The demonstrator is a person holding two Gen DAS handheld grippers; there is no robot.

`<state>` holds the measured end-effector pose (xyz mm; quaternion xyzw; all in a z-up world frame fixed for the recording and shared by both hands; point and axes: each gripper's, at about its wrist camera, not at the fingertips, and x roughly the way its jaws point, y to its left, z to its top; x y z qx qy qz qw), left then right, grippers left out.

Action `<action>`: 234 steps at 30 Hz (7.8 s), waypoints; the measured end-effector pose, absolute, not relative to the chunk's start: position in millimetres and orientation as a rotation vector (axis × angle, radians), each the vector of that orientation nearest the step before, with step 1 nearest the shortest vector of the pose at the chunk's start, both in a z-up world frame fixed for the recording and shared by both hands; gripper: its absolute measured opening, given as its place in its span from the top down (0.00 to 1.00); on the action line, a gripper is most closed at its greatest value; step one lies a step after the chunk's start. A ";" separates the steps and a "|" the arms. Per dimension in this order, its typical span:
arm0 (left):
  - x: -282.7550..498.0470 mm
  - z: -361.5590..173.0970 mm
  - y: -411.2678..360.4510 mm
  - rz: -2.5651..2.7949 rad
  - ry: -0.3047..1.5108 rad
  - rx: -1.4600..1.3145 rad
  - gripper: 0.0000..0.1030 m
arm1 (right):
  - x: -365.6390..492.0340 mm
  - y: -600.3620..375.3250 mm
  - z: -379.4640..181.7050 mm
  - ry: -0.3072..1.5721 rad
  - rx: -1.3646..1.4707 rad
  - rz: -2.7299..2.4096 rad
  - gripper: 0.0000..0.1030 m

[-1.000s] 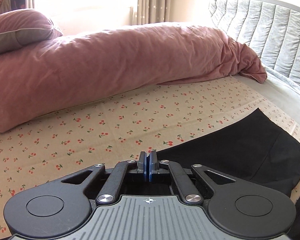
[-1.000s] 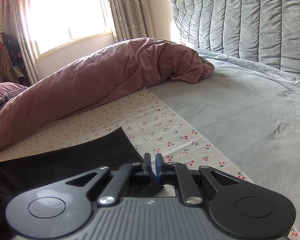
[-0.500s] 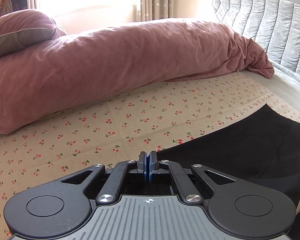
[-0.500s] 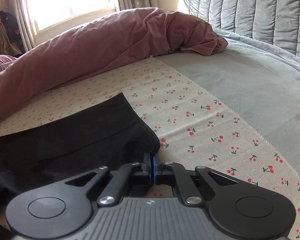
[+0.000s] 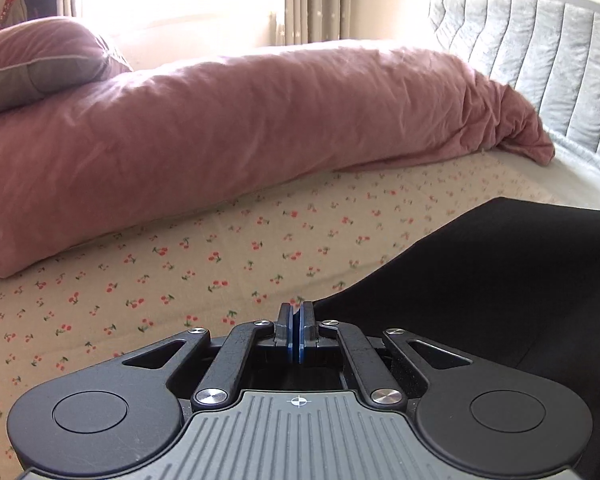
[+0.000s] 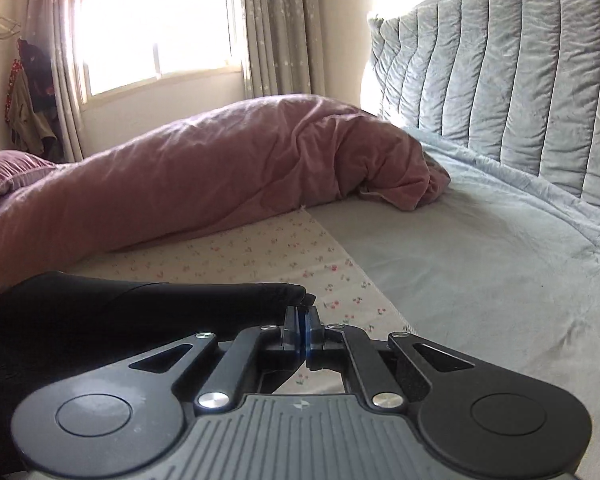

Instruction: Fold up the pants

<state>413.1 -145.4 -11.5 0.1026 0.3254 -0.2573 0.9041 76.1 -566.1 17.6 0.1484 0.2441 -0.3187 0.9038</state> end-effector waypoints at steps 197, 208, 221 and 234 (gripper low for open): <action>31.7 -15.1 216.9 -0.213 0.770 -0.254 0.94 | -40.8 -362.2 -36.8 0.677 0.514 -0.448 0.98; 49.0 -43.7 274.0 -0.008 0.657 -0.711 0.59 | -54.4 -359.3 -41.2 0.620 0.640 -0.368 0.54; 51.1 -68.4 282.7 0.101 0.533 -0.877 0.63 | -44.3 -373.6 -55.2 0.546 0.753 -0.432 0.40; 37.8 -29.7 279.7 0.095 0.496 -0.686 1.00 | -46.1 -356.7 -22.3 0.482 0.496 -0.546 0.99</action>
